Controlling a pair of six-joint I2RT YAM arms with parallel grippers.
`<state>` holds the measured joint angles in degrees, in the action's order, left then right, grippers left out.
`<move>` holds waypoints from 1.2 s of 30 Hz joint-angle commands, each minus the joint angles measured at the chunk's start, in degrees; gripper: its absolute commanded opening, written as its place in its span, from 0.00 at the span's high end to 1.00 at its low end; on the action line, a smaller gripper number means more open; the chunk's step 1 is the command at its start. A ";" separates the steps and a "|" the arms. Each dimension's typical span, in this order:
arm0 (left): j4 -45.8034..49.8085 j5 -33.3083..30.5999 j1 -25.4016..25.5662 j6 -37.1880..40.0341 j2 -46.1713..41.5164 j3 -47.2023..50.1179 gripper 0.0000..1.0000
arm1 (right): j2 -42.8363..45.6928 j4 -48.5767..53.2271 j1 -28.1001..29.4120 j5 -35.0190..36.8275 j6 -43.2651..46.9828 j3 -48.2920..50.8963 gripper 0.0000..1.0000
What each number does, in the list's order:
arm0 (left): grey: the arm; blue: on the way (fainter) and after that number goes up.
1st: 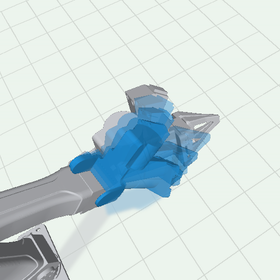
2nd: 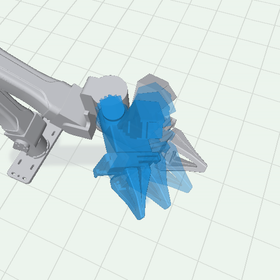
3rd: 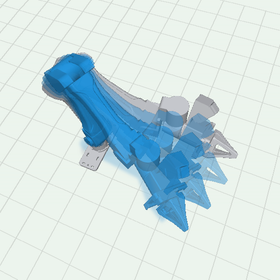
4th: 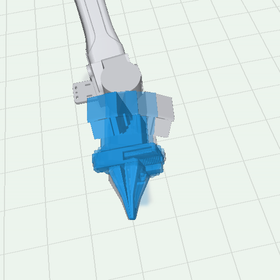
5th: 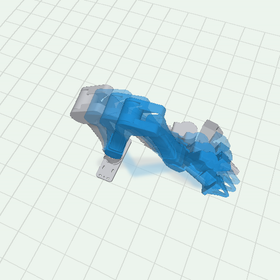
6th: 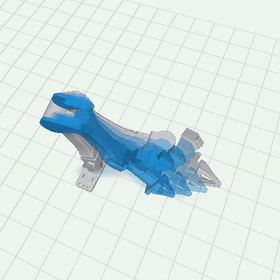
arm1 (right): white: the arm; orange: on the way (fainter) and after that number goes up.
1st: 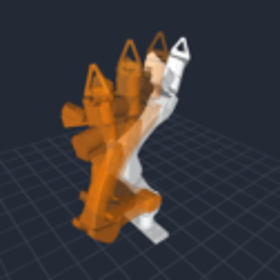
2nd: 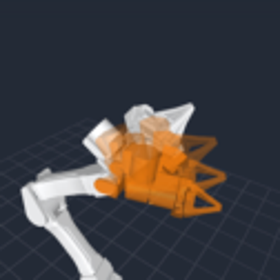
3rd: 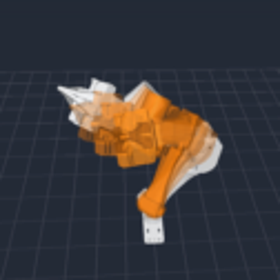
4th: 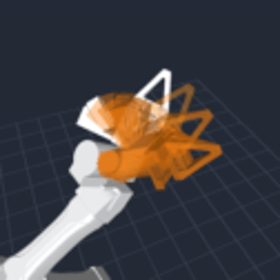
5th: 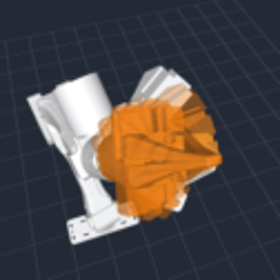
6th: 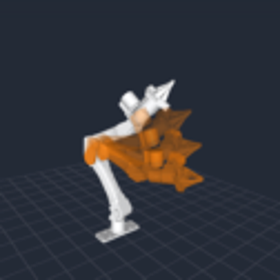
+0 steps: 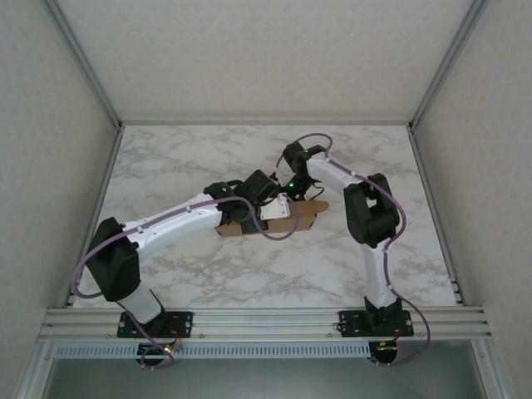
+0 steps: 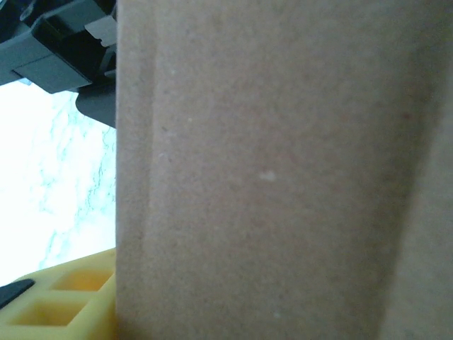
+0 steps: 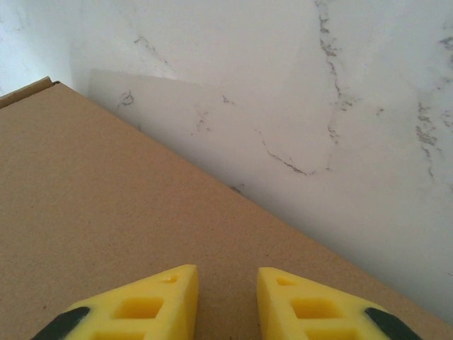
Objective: Fold the paper box
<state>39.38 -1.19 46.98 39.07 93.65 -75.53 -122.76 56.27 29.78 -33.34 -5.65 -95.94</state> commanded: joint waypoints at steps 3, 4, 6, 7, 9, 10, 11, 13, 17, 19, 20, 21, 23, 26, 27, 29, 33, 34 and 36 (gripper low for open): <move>-8.88 -8.43 -4.21 -2.38 6.20 -3.51 0.45 | -2.15 10.84 2.38 -2.72 0.99 -1.26 0.67; -9.37 -9.00 -4.46 -2.47 6.85 -3.70 0.45 | -2.79 11.03 2.30 -2.90 1.09 -1.77 0.67; -9.84 -8.68 -4.70 -2.51 7.30 -4.14 0.45 | -3.98 11.28 1.96 -3.29 1.15 -3.08 0.67; -9.89 -7.82 -4.71 -2.51 7.06 -4.27 0.45 | -4.52 11.51 1.94 -3.38 1.29 -3.80 0.66; -10.90 -6.84 -4.71 -2.51 5.85 -3.58 0.43 | -5.40 12.14 1.81 -2.99 1.76 -5.30 0.64; -11.26 -6.53 -4.79 -2.38 5.23 -3.11 0.41 | -5.85 12.43 1.60 -2.62 1.78 -5.89 0.64; -11.34 -6.40 -4.88 -2.18 4.90 -2.73 0.39 | -6.14 12.61 1.44 -2.52 1.78 -6.39 0.64; -11.62 -6.16 -5.10 -1.97 4.40 -2.11 0.35 | -6.46 12.13 1.21 -2.11 1.39 -6.73 0.63; -12.44 -4.83 -5.32 -2.00 3.92 -1.16 0.32 | -6.46 11.28 1.07 -1.67 0.67 -7.06 0.63; -12.39 -4.95 -5.41 -1.74 4.09 -0.94 0.31 | -6.27 11.19 1.07 -1.14 0.47 -7.13 0.62; -12.41 -4.98 -5.42 -1.72 4.04 -0.94 0.30 | -6.12 11.20 1.00 -0.85 0.46 -7.15 0.62; -12.52 -4.88 -5.41 -1.72 3.93 -0.92 0.30 | -5.96 11.07 0.94 -0.46 0.46 -7.24 0.62; -12.59 -4.45 -5.41 -1.89 3.46 -1.09 0.28 | -5.64 11.02 0.83 0.02 0.47 -7.08 0.61; -12.63 -4.08 -5.42 -1.89 2.30 -1.29 0.25 | -4.76 10.10 0.58 1.18 0.14 -6.74 0.59; -12.82 -4.00 -5.41 -1.81 1.81 -1.29 0.24 | -4.43 9.59 0.50 1.39 -0.18 -6.55 0.58; -13.08 -3.86 -5.43 -1.72 1.00 -1.12 0.23 | -3.89 8.95 0.04 2.00 -0.74 -6.54 0.56; -12.95 -1.72 -5.50 -1.98 -0.06 -0.94 0.19 | -1.45 6.57 -0.66 4.83 -2.03 -5.80 0.49; -13.16 -1.75 -5.41 -1.98 -0.17 -0.70 0.19 | -0.95 5.94 -0.89 4.97 -2.24 -5.54 0.49; -13.48 -1.90 -5.35 -1.81 -0.83 -0.01 0.18 | 0.12 5.24 -1.32 5.21 -2.77 -5.40 0.47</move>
<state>33.04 -0.78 42.78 38.59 94.83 -75.99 -126.85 58.72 28.12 -28.18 -7.90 -102.35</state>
